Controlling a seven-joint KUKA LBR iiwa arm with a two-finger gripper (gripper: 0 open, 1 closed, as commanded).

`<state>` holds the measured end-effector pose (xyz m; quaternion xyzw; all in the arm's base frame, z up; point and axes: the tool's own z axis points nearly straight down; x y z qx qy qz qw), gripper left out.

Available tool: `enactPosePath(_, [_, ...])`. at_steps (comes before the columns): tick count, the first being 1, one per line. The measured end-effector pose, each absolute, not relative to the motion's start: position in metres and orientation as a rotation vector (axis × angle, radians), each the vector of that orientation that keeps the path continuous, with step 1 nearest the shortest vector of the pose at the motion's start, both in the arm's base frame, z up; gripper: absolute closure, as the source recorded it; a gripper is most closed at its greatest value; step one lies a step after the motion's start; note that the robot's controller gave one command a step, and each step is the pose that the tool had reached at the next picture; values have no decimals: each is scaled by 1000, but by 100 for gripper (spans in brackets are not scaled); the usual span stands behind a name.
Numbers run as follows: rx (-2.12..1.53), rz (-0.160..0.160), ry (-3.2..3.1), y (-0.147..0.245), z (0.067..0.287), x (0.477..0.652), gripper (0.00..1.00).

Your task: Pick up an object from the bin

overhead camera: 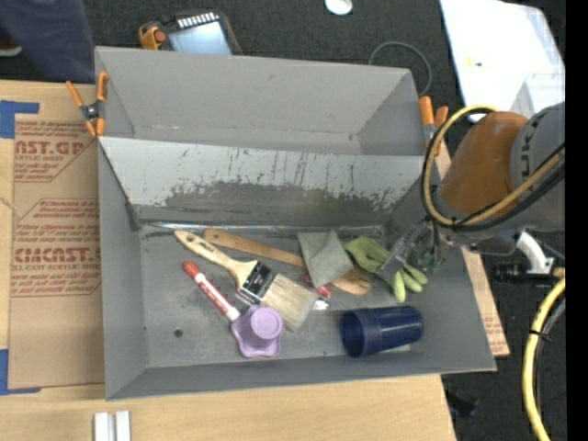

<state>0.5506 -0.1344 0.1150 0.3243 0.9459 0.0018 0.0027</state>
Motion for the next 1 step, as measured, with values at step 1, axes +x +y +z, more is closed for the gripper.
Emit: enactPosePath(1, [1201, 4, 2904, -141, 166, 562, 100])
